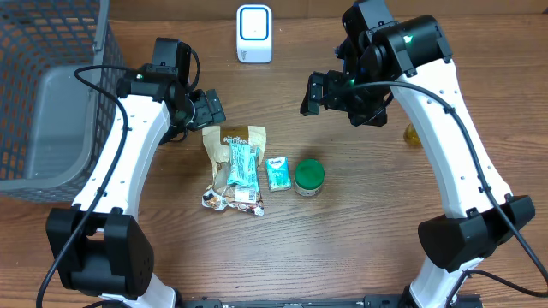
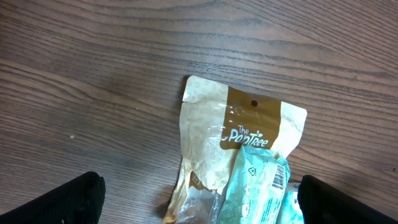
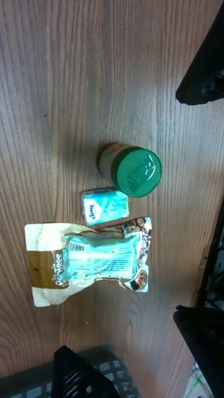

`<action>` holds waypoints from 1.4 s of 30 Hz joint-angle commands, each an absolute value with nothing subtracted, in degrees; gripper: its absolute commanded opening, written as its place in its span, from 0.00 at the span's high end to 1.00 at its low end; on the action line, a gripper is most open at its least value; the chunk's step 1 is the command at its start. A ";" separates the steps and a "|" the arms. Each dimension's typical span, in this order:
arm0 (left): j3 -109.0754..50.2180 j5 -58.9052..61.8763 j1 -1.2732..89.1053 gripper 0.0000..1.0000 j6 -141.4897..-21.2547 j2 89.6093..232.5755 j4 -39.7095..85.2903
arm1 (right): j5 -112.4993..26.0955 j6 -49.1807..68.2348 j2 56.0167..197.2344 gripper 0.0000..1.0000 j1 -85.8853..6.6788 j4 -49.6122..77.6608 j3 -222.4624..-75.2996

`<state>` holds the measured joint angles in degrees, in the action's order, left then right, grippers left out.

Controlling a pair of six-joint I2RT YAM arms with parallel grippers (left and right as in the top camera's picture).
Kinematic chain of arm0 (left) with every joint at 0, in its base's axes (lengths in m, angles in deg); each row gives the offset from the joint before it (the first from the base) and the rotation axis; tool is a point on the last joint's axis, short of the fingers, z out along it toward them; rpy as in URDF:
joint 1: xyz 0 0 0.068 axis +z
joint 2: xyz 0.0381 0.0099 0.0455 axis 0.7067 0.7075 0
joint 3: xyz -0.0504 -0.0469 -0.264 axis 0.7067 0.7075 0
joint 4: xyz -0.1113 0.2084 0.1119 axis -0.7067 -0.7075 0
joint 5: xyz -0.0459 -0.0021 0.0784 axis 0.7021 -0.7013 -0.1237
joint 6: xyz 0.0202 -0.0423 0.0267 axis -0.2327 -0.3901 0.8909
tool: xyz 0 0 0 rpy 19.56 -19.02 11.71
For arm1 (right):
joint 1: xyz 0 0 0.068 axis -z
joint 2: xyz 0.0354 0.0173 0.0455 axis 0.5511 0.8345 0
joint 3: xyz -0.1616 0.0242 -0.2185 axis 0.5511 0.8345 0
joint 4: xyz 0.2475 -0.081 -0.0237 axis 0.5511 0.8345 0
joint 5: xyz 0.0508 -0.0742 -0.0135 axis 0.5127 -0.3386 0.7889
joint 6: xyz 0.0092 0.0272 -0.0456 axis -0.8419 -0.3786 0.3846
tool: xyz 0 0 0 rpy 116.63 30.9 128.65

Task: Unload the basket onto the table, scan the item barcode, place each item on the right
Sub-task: 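Release the bottle and move the right gripper over the green-capped jar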

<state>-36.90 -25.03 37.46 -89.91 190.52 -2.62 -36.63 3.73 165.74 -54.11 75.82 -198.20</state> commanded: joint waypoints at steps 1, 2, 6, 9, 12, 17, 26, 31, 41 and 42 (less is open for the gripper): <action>-37.78 -25.05 37.44 0.00 -89.25 190.65 -2.55 | -36.96 3.78 165.91 0.00 -54.39 75.72 -197.94; -37.78 -25.05 37.44 0.00 -89.25 190.65 -2.55 | -37.01 3.78 165.91 0.00 -54.39 75.82 -197.94; -37.78 -25.05 37.44 0.00 -89.25 190.65 -2.55 | -37.01 3.95 165.91 0.12 -54.39 75.93 -197.92; -37.78 -25.05 37.44 0.00 -89.25 190.65 -2.55 | -37.01 3.95 165.91 0.19 -54.39 76.04 -197.26; -37.78 -25.05 37.44 0.00 -89.25 190.65 -2.55 | -37.01 3.95 165.91 0.19 -54.39 75.87 -195.25; -37.78 -25.05 37.44 0.00 -89.25 190.65 -2.55 | -37.03 3.95 165.91 0.20 -54.39 73.86 -189.50; -37.78 -25.05 37.44 0.00 -89.25 190.65 -2.55 | -37.01 3.98 166.09 0.00 -54.37 65.95 -177.20; -37.78 -25.05 37.44 0.00 -89.25 190.65 -2.55 | -37.03 4.41 166.13 0.00 -54.37 64.42 -176.48; -37.78 -25.05 37.44 0.00 -89.25 190.65 -2.55 | -37.03 4.39 166.13 0.00 -54.32 61.73 -176.48; -37.78 -25.05 37.44 0.00 -89.25 190.65 -2.55 | -37.05 4.39 166.13 0.00 -54.32 61.64 -176.48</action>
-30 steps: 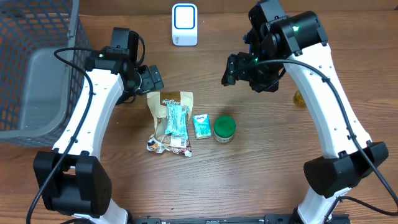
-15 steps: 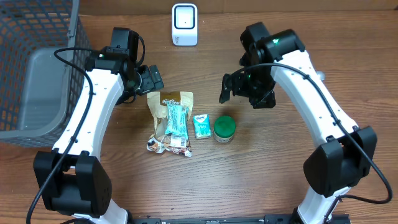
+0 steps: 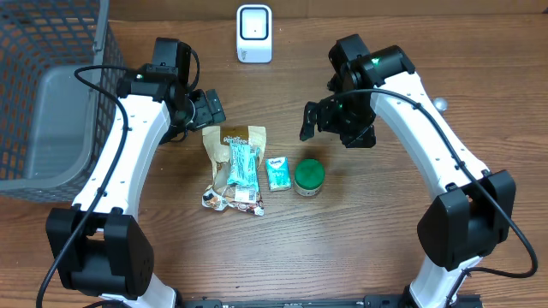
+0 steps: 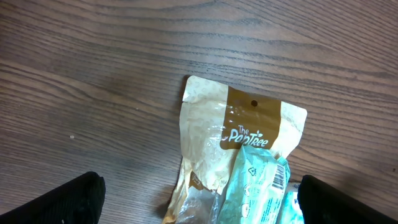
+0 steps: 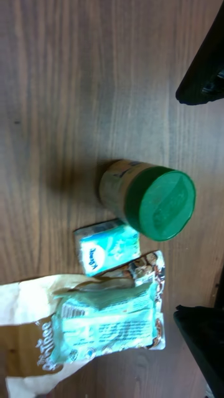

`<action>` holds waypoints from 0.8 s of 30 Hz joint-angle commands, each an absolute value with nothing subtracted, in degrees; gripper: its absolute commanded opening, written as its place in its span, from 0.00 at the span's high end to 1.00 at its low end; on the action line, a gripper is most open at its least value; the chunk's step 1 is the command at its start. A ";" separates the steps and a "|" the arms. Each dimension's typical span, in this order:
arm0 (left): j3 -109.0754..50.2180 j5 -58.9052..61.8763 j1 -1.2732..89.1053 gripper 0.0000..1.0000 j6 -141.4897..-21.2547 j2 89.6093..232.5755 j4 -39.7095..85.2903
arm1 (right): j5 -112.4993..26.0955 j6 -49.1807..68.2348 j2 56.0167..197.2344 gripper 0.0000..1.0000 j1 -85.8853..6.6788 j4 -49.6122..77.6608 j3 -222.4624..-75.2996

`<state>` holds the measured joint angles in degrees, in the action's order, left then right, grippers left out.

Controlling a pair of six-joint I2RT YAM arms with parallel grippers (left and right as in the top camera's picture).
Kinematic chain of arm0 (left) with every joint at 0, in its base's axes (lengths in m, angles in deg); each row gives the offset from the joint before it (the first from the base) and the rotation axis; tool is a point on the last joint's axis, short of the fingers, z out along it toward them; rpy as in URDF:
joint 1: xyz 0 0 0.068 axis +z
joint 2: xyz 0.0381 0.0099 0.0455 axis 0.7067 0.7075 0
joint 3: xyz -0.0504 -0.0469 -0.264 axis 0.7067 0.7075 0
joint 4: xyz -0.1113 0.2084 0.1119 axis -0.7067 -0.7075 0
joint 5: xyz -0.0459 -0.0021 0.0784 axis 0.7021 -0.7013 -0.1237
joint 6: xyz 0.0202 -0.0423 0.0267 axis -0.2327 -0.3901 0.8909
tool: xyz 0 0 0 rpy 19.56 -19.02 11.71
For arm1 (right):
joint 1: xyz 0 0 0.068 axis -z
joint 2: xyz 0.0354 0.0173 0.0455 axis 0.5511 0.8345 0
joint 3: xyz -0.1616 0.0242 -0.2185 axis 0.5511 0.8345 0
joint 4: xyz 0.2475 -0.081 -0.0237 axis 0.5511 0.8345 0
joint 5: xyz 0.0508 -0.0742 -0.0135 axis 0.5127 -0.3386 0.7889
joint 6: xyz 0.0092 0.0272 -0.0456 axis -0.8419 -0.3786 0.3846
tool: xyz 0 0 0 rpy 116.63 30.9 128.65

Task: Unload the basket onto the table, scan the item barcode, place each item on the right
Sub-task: 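Release the bottle and move the right gripper over the green-capped jar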

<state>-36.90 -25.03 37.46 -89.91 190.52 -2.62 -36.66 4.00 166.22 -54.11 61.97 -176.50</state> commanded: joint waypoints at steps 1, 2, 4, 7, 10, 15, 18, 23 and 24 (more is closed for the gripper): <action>-37.78 -25.05 37.44 0.00 -89.25 190.65 -2.55 | -37.05 4.41 166.13 0.00 -54.32 61.64 -176.48; -37.78 -25.05 37.44 0.00 -89.25 190.65 -2.55 | -37.05 4.41 166.13 0.00 -54.32 61.66 -176.48; -37.78 -25.05 37.44 0.00 -89.25 190.65 -2.55 | -37.05 4.41 166.13 0.05 -54.32 62.01 -176.48; -37.78 -25.05 37.44 0.00 -89.25 190.65 -2.55 | -37.05 4.39 166.13 0.07 -54.32 62.65 -176.48; -37.78 -25.05 37.44 0.00 -89.25 190.65 -2.55 | -37.01 4.37 166.13 0.09 -54.32 62.97 -176.48; -37.78 -25.05 37.44 0.00 -89.25 190.65 -2.55 | -37.01 4.37 166.13 0.12 -54.87 63.48 -176.45; -37.78 -25.05 37.44 0.00 -89.25 190.65 -2.55 | -37.01 4.37 166.13 0.16 -55.74 63.63 -176.32; -37.78 -25.05 37.44 0.00 -89.25 190.65 -2.55 | -37.27 4.39 166.13 0.21 -57.76 63.58 -176.21; -37.78 -25.05 37.44 0.00 -89.25 190.65 -2.55 | -37.64 4.37 166.13 0.22 -58.00 63.58 -176.21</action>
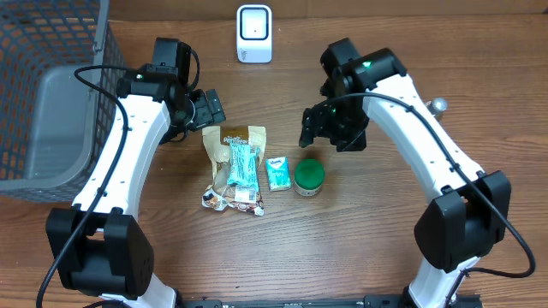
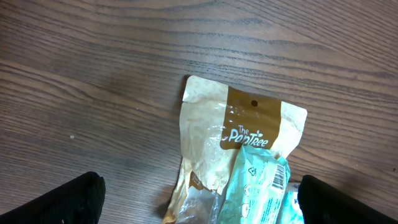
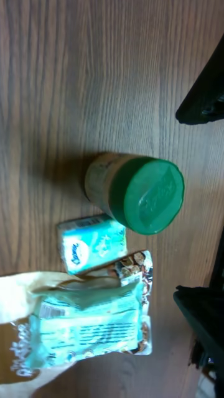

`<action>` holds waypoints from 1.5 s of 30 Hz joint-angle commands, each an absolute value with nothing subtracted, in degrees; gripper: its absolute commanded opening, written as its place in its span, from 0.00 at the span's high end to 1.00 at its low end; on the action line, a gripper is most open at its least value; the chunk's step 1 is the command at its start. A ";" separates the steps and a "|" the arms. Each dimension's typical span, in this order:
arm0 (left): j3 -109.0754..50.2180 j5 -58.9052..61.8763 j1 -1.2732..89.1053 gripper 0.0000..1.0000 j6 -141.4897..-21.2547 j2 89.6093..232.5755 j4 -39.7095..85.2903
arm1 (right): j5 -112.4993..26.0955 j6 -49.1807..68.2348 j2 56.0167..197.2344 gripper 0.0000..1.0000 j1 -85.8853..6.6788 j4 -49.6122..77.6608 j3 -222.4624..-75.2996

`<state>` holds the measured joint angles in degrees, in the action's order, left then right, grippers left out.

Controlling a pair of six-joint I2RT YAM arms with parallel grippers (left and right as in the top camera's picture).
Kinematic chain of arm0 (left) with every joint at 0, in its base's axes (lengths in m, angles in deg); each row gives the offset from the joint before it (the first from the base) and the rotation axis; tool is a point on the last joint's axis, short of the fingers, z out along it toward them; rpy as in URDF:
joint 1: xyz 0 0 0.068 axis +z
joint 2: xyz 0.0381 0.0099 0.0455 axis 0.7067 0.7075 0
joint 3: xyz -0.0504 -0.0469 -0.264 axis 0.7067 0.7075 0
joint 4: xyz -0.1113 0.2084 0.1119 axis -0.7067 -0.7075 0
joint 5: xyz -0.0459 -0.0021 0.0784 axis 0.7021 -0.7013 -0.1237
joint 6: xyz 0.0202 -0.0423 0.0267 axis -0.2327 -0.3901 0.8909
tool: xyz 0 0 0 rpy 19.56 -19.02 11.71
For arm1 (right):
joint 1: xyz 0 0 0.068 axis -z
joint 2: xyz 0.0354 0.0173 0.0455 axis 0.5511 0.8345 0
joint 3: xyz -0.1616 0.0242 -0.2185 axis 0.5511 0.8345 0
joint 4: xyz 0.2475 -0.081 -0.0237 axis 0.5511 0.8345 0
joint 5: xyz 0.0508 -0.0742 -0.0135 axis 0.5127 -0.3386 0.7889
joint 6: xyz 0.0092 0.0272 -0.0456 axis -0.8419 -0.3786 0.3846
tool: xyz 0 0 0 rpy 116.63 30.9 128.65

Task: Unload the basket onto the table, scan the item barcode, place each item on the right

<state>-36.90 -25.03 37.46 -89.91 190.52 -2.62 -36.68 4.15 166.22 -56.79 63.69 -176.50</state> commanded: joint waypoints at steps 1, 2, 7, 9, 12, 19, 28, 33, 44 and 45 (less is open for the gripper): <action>-37.78 -25.05 37.44 0.00 -89.25 190.65 -2.55 | -38.12 4.39 166.13 0.25 -58.21 63.58 -176.21; -37.78 -25.05 37.44 0.00 -89.25 190.65 -2.55 | -38.40 4.39 166.13 0.26 -58.35 63.58 -176.21; -37.78 -25.05 37.44 0.00 -89.27 190.65 -2.55 | -38.56 4.37 166.13 0.28 -58.48 63.58 -176.21; -37.78 -25.05 37.44 0.00 -89.25 190.65 -2.55 | -38.56 4.37 166.13 0.28 -58.48 63.58 -176.21; -37.78 -25.05 37.44 0.00 -89.25 190.65 -2.55 | -38.56 4.37 166.13 0.28 -58.48 63.58 -176.21; -37.78 -25.05 37.44 0.00 -89.25 190.65 -2.55 | -38.56 4.37 166.13 0.29 -58.56 63.56 -176.19; -37.78 -25.05 37.44 0.00 -89.25 190.65 -2.55 | -38.56 4.37 166.13 0.29 -58.56 63.52 -176.19; -37.78 -25.05 37.44 0.00 -89.25 190.65 -2.55 | -38.58 4.37 166.13 0.29 -58.56 63.10 -176.19; -37.78 -25.05 37.44 0.00 -89.25 190.65 -2.55 | -38.78 4.37 166.13 0.28 -58.56 58.03 -169.85; -37.78 -25.05 37.44 0.00 -89.25 190.65 -2.55 | -38.75 4.37 166.13 0.27 -58.56 57.42 -169.24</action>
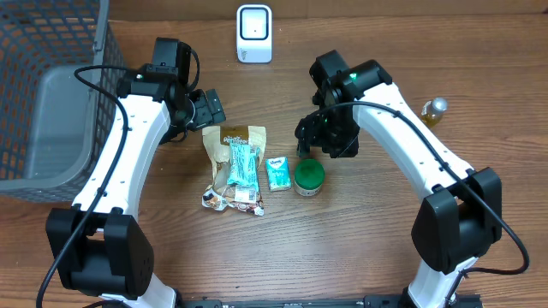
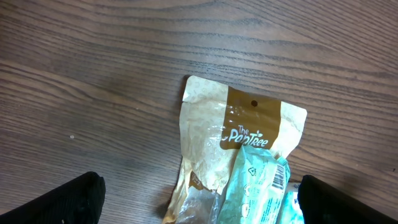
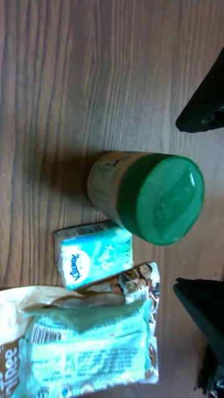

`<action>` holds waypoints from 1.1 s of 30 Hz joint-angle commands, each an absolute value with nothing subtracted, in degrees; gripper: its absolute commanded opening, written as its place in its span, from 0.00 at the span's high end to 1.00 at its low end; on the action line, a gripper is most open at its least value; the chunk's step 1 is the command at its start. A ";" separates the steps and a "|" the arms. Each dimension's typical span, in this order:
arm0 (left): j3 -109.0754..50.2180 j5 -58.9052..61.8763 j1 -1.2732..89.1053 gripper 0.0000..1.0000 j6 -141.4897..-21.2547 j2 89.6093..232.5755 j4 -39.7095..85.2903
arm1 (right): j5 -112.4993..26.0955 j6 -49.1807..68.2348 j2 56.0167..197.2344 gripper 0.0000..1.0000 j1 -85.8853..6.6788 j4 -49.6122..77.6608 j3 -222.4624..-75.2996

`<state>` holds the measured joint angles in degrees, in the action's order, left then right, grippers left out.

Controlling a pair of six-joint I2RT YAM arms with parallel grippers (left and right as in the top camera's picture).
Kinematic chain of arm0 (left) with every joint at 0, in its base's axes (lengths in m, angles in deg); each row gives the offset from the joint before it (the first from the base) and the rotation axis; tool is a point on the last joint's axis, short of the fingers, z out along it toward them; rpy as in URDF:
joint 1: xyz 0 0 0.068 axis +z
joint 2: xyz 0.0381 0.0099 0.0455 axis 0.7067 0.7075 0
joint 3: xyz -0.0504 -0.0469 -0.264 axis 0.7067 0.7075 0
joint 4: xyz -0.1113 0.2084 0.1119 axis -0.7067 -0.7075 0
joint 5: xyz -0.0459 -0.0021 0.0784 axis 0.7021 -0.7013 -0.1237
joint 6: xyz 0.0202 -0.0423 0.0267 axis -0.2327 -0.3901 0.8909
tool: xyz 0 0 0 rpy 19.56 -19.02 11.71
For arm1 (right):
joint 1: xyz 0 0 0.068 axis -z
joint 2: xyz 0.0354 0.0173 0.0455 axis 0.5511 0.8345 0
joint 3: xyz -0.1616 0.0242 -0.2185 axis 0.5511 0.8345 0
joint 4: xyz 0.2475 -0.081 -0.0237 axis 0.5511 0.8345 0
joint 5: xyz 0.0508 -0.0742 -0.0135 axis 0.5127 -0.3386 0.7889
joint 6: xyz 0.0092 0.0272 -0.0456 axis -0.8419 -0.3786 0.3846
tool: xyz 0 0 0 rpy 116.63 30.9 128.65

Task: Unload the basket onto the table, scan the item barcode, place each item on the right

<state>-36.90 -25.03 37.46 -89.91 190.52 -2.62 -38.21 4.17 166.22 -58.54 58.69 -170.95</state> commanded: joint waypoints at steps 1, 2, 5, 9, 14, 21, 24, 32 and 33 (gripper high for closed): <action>-37.78 -25.05 37.44 0.00 -89.25 190.65 -2.55 | -38.73 4.37 166.13 0.26 -58.56 56.94 -168.69; -37.78 -25.05 37.44 0.00 -89.25 190.65 -2.55 | -38.73 4.37 166.13 0.25 -58.56 56.53 -168.26; -37.78 -25.05 37.44 0.00 -89.25 190.65 -2.55 | -38.69 4.35 166.13 0.23 -58.56 55.21 -167.19; -37.78 -25.05 37.44 0.00 -89.25 190.65 -2.55 | -38.36 4.35 166.13 0.22 -58.56 53.49 -165.83; -37.78 -25.05 37.44 0.00 -89.25 190.65 -2.55 | -39.23 4.39 166.13 0.22 -58.56 51.72 -164.98; -37.78 -25.05 37.44 0.00 -89.25 190.65 -2.55 | -39.19 4.83 166.04 0.20 -57.80 50.93 -166.31; -37.78 -25.05 37.44 0.00 -89.25 190.65 -2.55 | -40.50 5.05 164.45 0.28 -58.30 51.10 -167.10; -37.78 -25.05 37.44 0.00 -89.25 190.65 -2.55 | -45.31 7.49 158.44 0.27 -62.32 51.32 -167.36; -37.78 -25.05 37.44 0.00 -89.25 190.65 -2.55 | -46.03 7.76 158.44 0.27 -63.04 51.39 -167.32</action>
<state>-36.90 -25.03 37.46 -89.91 190.52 -2.62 -43.15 5.61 161.50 -60.36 51.35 -165.44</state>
